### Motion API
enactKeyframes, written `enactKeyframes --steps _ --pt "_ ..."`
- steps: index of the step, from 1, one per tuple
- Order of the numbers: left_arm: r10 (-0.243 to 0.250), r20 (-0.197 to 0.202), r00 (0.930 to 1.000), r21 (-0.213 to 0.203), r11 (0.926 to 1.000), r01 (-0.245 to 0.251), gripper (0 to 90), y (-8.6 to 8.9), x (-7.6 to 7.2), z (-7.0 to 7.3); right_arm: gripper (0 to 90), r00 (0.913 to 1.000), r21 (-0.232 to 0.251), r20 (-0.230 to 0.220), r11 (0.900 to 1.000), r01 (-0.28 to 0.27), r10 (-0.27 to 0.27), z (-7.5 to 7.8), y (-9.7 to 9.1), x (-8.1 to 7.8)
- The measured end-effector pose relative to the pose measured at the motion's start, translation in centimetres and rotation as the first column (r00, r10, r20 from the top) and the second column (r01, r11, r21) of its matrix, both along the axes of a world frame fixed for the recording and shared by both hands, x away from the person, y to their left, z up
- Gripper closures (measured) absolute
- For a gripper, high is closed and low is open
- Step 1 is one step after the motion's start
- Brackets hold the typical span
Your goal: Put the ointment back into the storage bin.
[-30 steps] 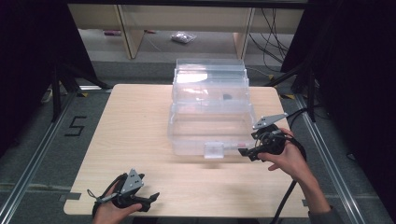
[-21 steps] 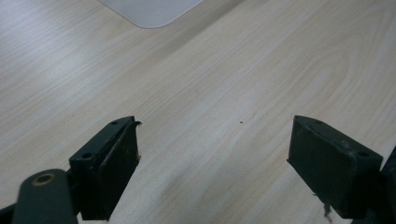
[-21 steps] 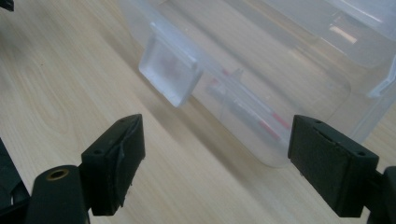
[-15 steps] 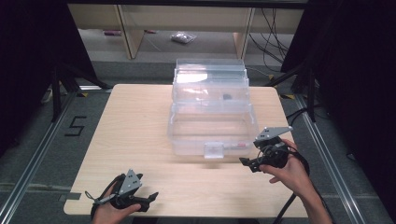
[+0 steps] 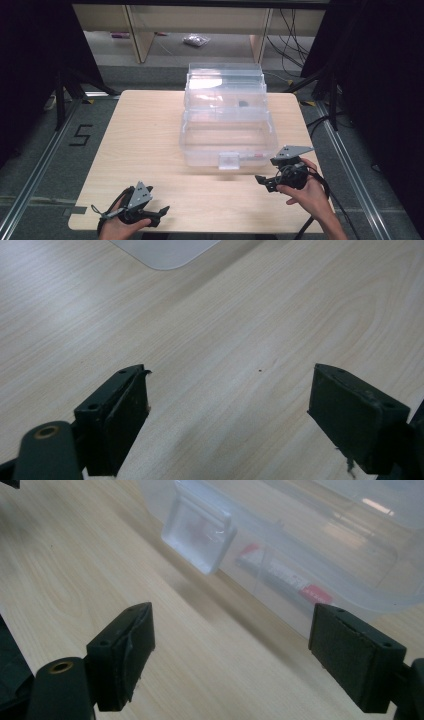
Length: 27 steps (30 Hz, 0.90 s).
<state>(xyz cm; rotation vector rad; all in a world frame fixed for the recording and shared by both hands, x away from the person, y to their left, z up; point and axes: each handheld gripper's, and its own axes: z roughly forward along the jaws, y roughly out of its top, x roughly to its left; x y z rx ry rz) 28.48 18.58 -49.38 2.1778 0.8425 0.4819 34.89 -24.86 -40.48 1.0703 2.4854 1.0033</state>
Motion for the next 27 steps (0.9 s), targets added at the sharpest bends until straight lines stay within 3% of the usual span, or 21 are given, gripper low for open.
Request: enactKeyframes --steps 3,4,5,6,7,9,10,11,13,14,19,20,22,23,27 --pt "0.002 -0.002 1.0000 -0.010 1.0000 -0.002 15.6 0.0 0.0 0.0 19.5 0.9998 0.002 0.020 1.0000 -0.007 0.007 -0.5 0.0 0.0" --pt "0.004 -0.001 1.0000 -0.010 0.9999 -0.004 15.7 0.0 0.0 0.0 19.5 0.9997 0.022 0.023 0.9997 0.010 -0.010 -0.9 0.1 -0.2" --pt "0.003 0.000 1.0000 -0.010 1.0000 -0.003 15.6 0.0 0.0 0.0 19.5 0.9999 0.012 -0.010 0.9999 0.007 -0.007 -0.7 -0.1 -0.3" --pt "0.002 0.000 1.0000 -0.009 1.0000 -0.002 15.6 0.0 0.0 0.0 19.5 0.9997 0.022 0.025 0.9997 0.006 -0.006 -1.2 0.0 -0.2" --pt "0.002 0.000 1.0000 -0.009 1.0000 -0.002 15.6 0.0 0.0 0.0 19.5 0.9997 0.022 0.025 0.9997 0.006 -0.006 -1.2 0.0 -0.2" --pt "-0.001 0.000 1.0000 0.001 1.0000 0.001 15.7 0.0 0.0 0.0 19.5 0.9998 0.035 -0.007 0.9993 0.016 -0.016 -1.4 0.0 -0.5" --pt "-0.001 0.000 1.0000 0.000 1.0000 0.001 15.7 0.0 0.0 0.0 19.5 0.9998 0.026 0.021 0.9997 -0.001 0.001 -1.7 -0.2 -0.4" --pt "-0.001 0.000 1.0000 0.000 1.0000 0.001 15.6 0.0 0.0 0.0 19.5 0.9998 0.026 0.021 0.9997 -0.001 0.001 -1.7 -0.2 -0.4" --pt "0.001 0.001 1.0000 -0.012 0.9999 -0.001 15.6 -0.1 0.0 0.0 20.0 1.0000 0.025 0.004 0.9996 -0.008 0.008 -2.0 -0.3 -0.5" --pt "-0.004 0.001 1.0000 -0.015 0.9999 0.004 15.6 -0.1 -0.1 0.0 19.8 0.9994 0.038 -0.026 0.9990 0.023 -0.022 -2.0 -0.1 -0.7" --pt "-0.004 0.001 1.0000 -0.009 1.0000 0.004 15.7 -0.1 0.0 0.0 19.5 1.0000 0.037 -0.001 0.9993 0.003 -0.003 -2.5 -0.2 -0.7" --pt "-0.008 0.003 1.0000 0.000 1.0000 0.008 15.6 -0.1 0.0 0.0 19.4 0.9990 0.042 -0.036 0.9987 0.028 -0.027 -2.6 -0.1 -1.0" --pt "-0.008 0.003 1.0000 -0.001 1.0000 0.008 15.6 -0.1 0.0 0.0 19.4 0.9994 0.044 -0.026 0.9988 0.022 -0.021 -2.8 -0.1 -0.9" --pt "-0.009 0.000 1.0000 -0.023 0.9997 0.009 15.6 -0.2 -0.1 0.0 19.3 0.9998 0.034 -0.017 0.9994 0.004 -0.003 -3.0 -0.2 -0.8" --pt "-0.006 0.003 1.0000 -0.010 0.9999 0.006 15.6 -0.2 -0.1 0.1 19.3 0.9999 0.051 -0.009 0.9987 0.007 -0.007 -3.6 0.0 -1.1"
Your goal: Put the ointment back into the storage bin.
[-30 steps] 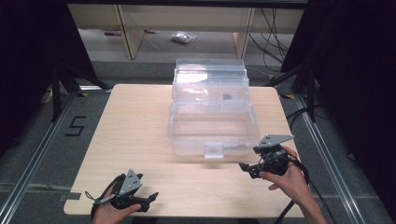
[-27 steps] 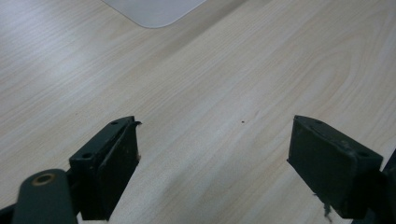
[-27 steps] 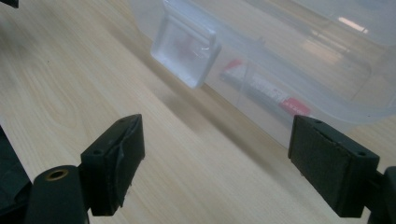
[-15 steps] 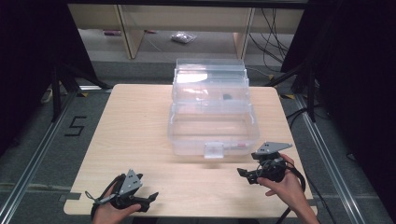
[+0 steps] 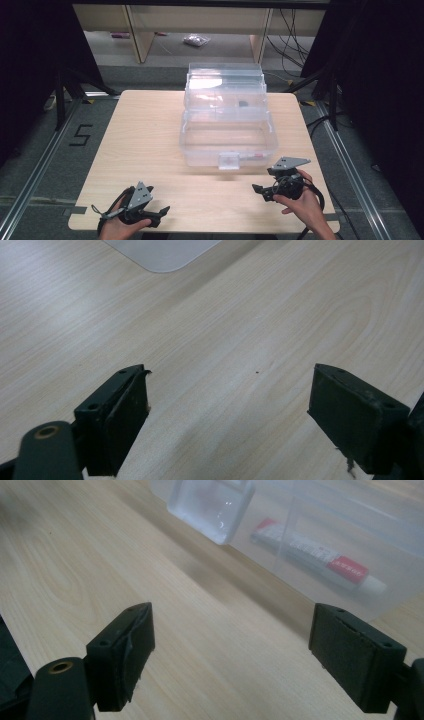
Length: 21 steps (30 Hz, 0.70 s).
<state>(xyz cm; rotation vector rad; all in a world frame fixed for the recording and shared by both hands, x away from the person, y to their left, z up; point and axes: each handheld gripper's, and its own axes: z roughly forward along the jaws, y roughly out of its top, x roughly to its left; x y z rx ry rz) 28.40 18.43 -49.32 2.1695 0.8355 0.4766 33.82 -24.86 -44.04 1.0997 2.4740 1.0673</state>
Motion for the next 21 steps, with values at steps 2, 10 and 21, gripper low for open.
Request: enactKeyframes --steps 2,10,21 --pt "0.000 -0.002 1.0000 -0.002 1.0000 0.000 15.7 0.0 0.0 0.0 18.9 1.0000 0.004 0.002 1.0000 -0.008 0.008 -0.2 0.0 -0.1" --pt "0.004 -0.002 1.0000 -0.036 0.9993 -0.004 15.6 -0.1 0.0 -0.1 16.1 0.9997 0.027 -0.014 0.9995 0.019 -0.018 -1.1 0.0 -0.5" --pt "-0.007 -0.010 0.9999 -0.038 0.9993 0.006 15.6 -0.2 -0.1 -0.1 16.0 0.9998 0.025 0.014 0.9996 0.011 -0.011 -2.3 -1.0 -1.3"
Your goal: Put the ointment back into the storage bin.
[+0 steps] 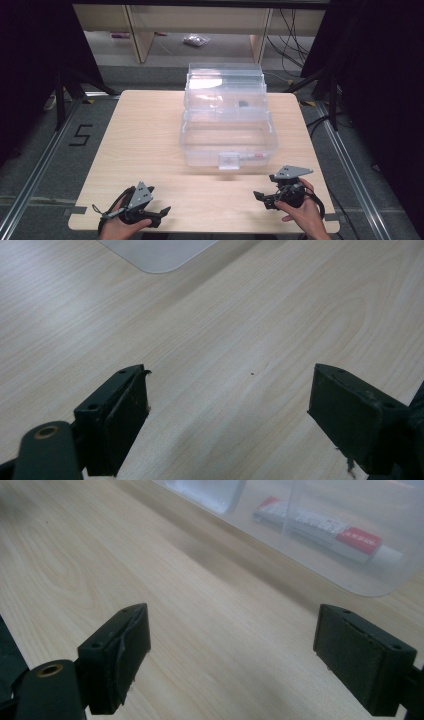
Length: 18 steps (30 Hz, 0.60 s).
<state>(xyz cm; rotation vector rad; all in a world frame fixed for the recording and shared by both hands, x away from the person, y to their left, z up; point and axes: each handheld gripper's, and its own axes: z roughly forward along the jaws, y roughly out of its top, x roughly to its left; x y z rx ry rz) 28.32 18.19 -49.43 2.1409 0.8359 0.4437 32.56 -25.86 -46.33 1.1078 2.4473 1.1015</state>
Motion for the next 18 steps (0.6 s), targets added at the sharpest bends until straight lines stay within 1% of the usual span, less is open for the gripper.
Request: enactKeyframes --steps 1,2,3,4,6,7,8,9,10,11,12,13,14,15,16,17,18 --pt "0.000 0.000 1.0000 0.000 1.0000 0.000 15.6 0.0 0.0 0.0 16.0 1.0000 0.000 0.000 1.0000 0.000 0.000 0.0 0.0 0.0" --pt "0.000 0.001 1.0000 0.001 1.0000 0.000 15.6 0.0 0.0 0.0 16.0 0.9994 0.001 -0.033 0.9999 0.010 -0.010 0.0 -0.1 -0.2" --pt "0.002 0.001 1.0000 0.003 1.0000 -0.002 15.6 0.0 0.0 0.0 16.0 1.0000 -0.010 -0.007 0.9999 -0.005 0.005 -0.1 -0.2 -0.1" --pt "0.005 0.005 1.0000 0.006 1.0000 -0.005 15.6 0.0 0.0 0.0 16.0 0.9999 -0.001 -0.012 1.0000 0.000 0.000 -0.3 -0.3 -0.4" --pt "0.002 0.002 1.0000 0.001 1.0000 -0.002 15.6 0.0 0.0 0.0 16.0 0.9998 0.003 -0.019 1.0000 0.006 -0.006 -0.5 -0.4 -0.5" --pt "0.004 0.003 1.0000 -0.001 1.0000 -0.004 15.6 0.0 0.0 0.0 16.0 0.9995 0.001 -0.030 1.0000 -0.005 0.005 -0.5 -0.5 -0.6" --pt "0.002 0.003 1.0000 0.002 1.0000 -0.002 15.6 0.0 0.0 0.0 16.0 0.9992 0.010 -0.039 0.9999 0.008 -0.008 -0.6 -0.4 -0.8" --pt "0.001 0.002 1.0000 0.003 1.0000 -0.001 15.6 0.0 0.0 0.0 16.0 0.9995 0.008 -0.028 0.9999 0.011 -0.010 -0.7 -0.5 -0.8" --pt "-0.001 0.001 1.0000 0.007 1.0000 0.001 15.6 0.0 0.0 0.0 16.0 0.9993 0.000 -0.035 0.9999 0.013 -0.013 -0.8 -0.7 -0.8" --pt "0.006 0.006 1.0000 0.009 0.9999 -0.006 15.6 0.0 0.0 0.0 16.0 0.9994 0.001 -0.032 0.9999 0.015 -0.015 -0.9 -0.8 -0.8" --pt "0.006 0.006 1.0000 0.010 0.9999 -0.006 15.6 0.0 0.0 0.0 16.0 0.9999 -0.003 -0.017 1.0000 0.001 -0.001 -0.9 -0.9 -0.7" --pt "0.006 0.006 1.0000 0.010 0.9999 -0.006 15.6 0.0 0.0 0.0 16.0 0.9978 0.013 -0.059 0.9994 0.031 -0.030 -0.8 -0.7 -1.1" --pt "0.006 0.006 1.0000 0.010 0.9999 -0.006 15.6 0.0 0.0 0.0 16.0 0.9978 0.013 -0.059 0.9994 0.031 -0.030 -0.8 -0.7 -1.1" --pt "0.003 0.003 1.0000 0.010 0.9999 -0.004 15.6 0.0 0.0 0.0 16.0 0.9996 0.001 -0.022 0.9999 0.014 -0.014 -0.9 -1.0 -1.0" --pt "0.003 0.003 1.0000 0.010 0.9999 -0.004 15.6 0.0 0.0 0.0 16.0 0.9996 0.001 -0.022 0.9999 0.014 -0.014 -0.9 -1.0 -1.0" --pt "0.002 0.004 1.0000 0.010 0.9999 -0.002 15.6 0.0 0.0 0.0 16.0 0.9990 0.012 -0.038 0.9996 0.025 -0.025 -0.9 -1.0 -1.1" --pt "0.005 0.006 1.0000 0.011 0.9999 -0.006 15.6 0.0 0.0 -0.1 16.0 0.9997 0.012 -0.022 0.9999 0.011 -0.011 -0.9 -1.2 -1.1"
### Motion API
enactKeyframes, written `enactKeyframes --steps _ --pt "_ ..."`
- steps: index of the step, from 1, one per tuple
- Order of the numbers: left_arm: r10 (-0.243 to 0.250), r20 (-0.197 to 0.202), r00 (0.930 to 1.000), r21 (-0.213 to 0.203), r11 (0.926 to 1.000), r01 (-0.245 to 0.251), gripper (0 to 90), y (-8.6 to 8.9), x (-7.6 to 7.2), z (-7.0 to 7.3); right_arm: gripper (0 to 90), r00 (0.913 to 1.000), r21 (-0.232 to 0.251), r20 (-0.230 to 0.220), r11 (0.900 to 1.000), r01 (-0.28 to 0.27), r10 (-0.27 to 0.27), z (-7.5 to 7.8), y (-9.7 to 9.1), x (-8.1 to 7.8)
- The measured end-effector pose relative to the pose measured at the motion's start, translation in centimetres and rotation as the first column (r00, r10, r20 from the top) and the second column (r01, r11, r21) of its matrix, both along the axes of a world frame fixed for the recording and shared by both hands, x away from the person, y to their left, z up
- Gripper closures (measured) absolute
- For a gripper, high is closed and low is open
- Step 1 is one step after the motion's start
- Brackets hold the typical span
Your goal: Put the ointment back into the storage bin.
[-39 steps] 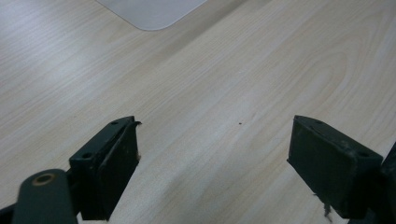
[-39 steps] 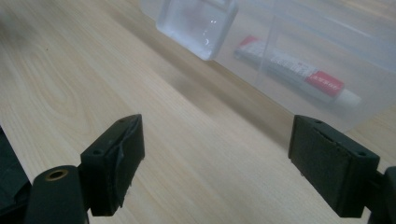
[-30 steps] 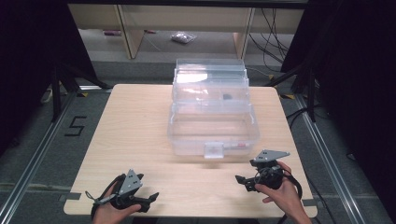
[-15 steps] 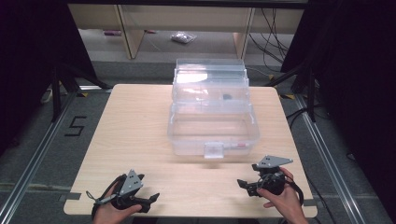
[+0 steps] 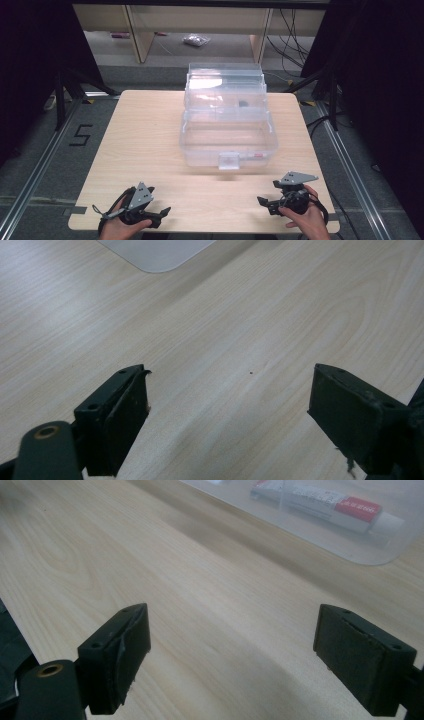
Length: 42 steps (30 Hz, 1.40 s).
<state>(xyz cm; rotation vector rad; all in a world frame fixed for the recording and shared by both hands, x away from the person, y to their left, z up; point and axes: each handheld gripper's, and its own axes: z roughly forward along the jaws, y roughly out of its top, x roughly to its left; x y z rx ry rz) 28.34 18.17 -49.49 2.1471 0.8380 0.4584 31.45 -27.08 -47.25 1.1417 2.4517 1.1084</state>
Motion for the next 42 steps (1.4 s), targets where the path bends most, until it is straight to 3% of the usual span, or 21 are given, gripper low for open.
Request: enactKeyframes --steps 5,6,7,10,12,19,20,22,23,26,29,32,36,37,38,42 --pt "-0.004 0.000 1.0000 0.003 1.0000 0.004 15.6 0.0 0.0 0.0 16.0 0.9999 0.004 -0.016 1.0000 0.000 0.000 -0.1 -0.3 -0.3" --pt "-0.002 -0.002 1.0000 0.006 1.0000 0.002 15.6 0.0 0.0 0.0 16.0 0.9986 0.012 -0.039 0.9993 0.036 -0.036 -0.1 -0.2 -0.7" --pt "-0.003 -0.002 1.0000 0.000 1.0000 0.003 15.6 0.0 0.0 0.0 16.0 0.9996 0.003 -0.022 0.9998 0.021 -0.020 -0.2 -0.3 -0.6" --pt "-0.001 -0.005 1.0000 0.001 1.0000 0.001 15.6 -0.1 0.0 0.0 16.0 0.9992 0.006 -0.037 0.9998 0.017 -0.017 -0.4 -0.5 -1.1" --pt "-0.007 0.001 1.0000 0.006 1.0000 0.007 15.6 0.0 0.0 0.0 16.0 0.9997 0.001 -0.023 0.9999 0.013 -0.013 -0.4 -0.6 -1.0" --pt "-0.001 -0.006 1.0000 0.001 1.0000 0.001 15.5 -0.1 0.0 -0.1 16.1 0.9985 0.001 -0.053 0.9999 0.011 -0.011 -0.8 -0.6 -1.8" --pt "-0.009 0.001 1.0000 0.008 0.9999 0.009 15.5 0.0 0.0 0.0 16.1 0.9996 -0.015 -0.026 0.9998 -0.010 0.010 -1.0 -0.8 -1.6" --pt "-0.005 0.001 1.0000 0.007 1.0000 0.005 15.5 0.0 0.0 0.0 16.1 0.9985 -0.003 -0.053 1.0000 0.008 -0.009 -1.0 -0.6 -2.0" --pt "-0.004 0.000 1.0000 0.006 1.0000 0.004 15.5 0.0 0.0 0.0 16.1 0.9994 -0.013 -0.034 0.9999 0.005 -0.006 -1.1 -0.7 -2.1" --pt "0.000 -0.004 1.0000 0.001 1.0000 0.000 15.5 -0.1 0.0 0.0 16.1 0.9993 -0.022 -0.038 0.9997 -0.006 0.006 -1.1 -0.8 -2.2" --pt "-0.006 -0.006 1.0000 0.026 0.9997 0.006 15.5 0.1 0.0 0.1 16.1 0.9979 -0.014 -0.064 0.9999 0.009 -0.009 -1.3 -0.6 -2.5" --pt "-0.004 -0.006 1.0000 0.023 0.9997 0.004 15.5 0.1 0.0 0.1 16.1 0.9989 -0.030 -0.041 0.9993 -0.023 0.021 -1.5 -0.8 -2.5" --pt "-0.013 -0.002 0.9999 0.034 0.9993 0.013 15.5 0.1 0.0 0.1 16.1 0.9992 -0.029 -0.041 0.9996 -0.004 0.003 -1.5 -0.7 -2.7" --pt "-0.007 0.000 1.0000 0.007 1.0000 0.007 15.4 0.0 0.0 -0.1 16.1 0.9989 -0.035 -0.047 0.9994 -0.007 0.005 -1.4 -0.8 -2.7" --pt "-0.007 -0.001 1.0000 0.005 1.0000 0.007 15.4 0.0 0.0 -0.1 16.0 0.9987 -0.036 -0.049 0.9993 -0.009 0.007 -1.4 -0.8 -2.7" --pt "-0.010 -0.006 0.9999 0.022 0.9997 0.010 15.4 0.1 0.0 0.0 16.1 0.9988 -0.028 -0.037 0.9990 -0.035 0.034 -1.5 -0.9 -2.4"
